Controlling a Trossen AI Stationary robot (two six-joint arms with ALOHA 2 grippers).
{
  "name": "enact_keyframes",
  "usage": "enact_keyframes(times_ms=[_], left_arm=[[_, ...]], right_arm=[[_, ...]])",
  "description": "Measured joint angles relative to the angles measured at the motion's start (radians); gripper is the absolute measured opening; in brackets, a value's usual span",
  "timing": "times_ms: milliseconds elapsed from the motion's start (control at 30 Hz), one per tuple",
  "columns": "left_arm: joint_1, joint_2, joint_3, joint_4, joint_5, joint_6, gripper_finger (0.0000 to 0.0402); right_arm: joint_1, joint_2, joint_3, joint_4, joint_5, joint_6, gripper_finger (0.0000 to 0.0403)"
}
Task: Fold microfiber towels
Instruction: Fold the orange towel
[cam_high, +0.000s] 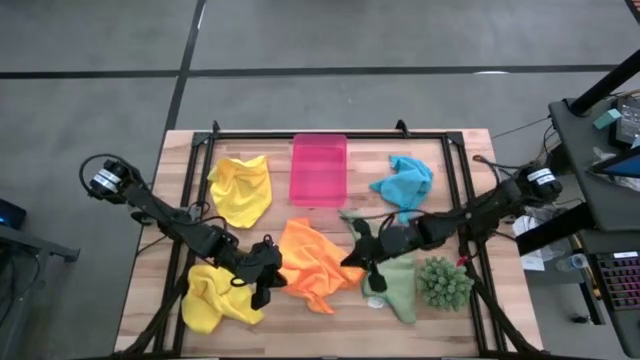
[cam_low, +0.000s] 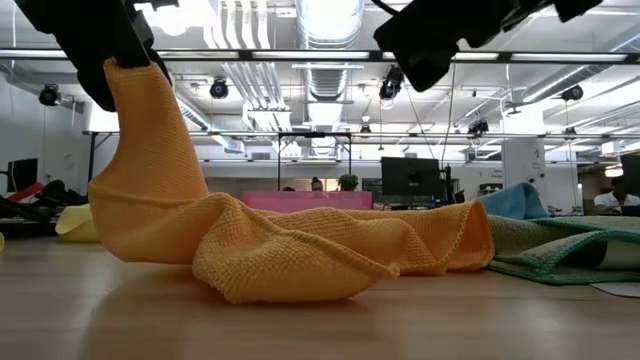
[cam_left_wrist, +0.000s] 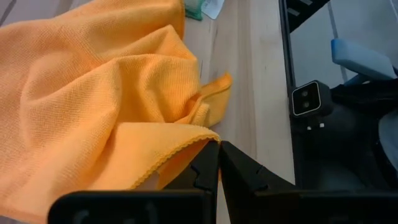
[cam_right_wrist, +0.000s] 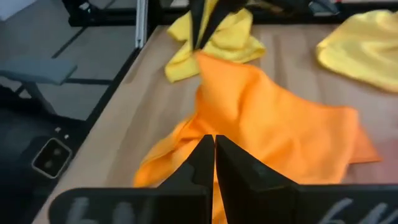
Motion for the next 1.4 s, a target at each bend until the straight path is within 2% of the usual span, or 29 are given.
enact_keyframes(times_ms=[100, 167, 467, 567, 700, 833, 1000, 1233, 1400], left_arm=[[0.0, -0.001, -0.001, 0.001, 0.0, -0.001, 0.0], [0.0, -0.001, -0.001, 0.001, 0.0, -0.019, 0.0], [0.0, -0.011, -0.002, 0.001, 0.0, 0.022, 0.0], [0.003, -0.013, -0.001, 0.002, 0.001, 0.034, 0.0], [0.007, -0.013, -0.006, 0.001, 0.0, 0.06, 0.0], [0.007, -0.013, -0.006, 0.001, -0.033, 0.086, 0.0], [0.008, -0.013, -0.006, 0.002, -0.067, 0.086, 0.0], [0.007, -0.013, -0.008, 0.002, -0.107, 0.08, 0.0], [0.007, -0.013, -0.009, 0.002, -0.146, 0.08, 0.0]], right_arm=[[0.045, 0.037, 0.034, 0.003, 0.04, 0.033, 0.0009], [0.068, 0.068, 0.07, -0.056, 0.062, 0.066, 0.0009], [0.167, 0.265, 0.408, -0.629, 0.27, 0.224, 0.0009], [0.186, 0.341, 0.51, -0.748, 0.296, 0.262, 0.0009], [0.201, 0.419, 0.59, -0.757, 0.296, 0.329, 0.0009], [0.215, 0.469, 0.637, -0.752, 0.25, 0.35, 0.0022], [0.229, 0.502, 0.646, -0.687, 0.246, 0.419, 0.0073], [0.236, 0.594, 0.641, -0.565, 0.252, 0.431, 0.0161], [0.236, 0.65, 0.643, -0.555, 0.253, 0.472, 0.0192]])
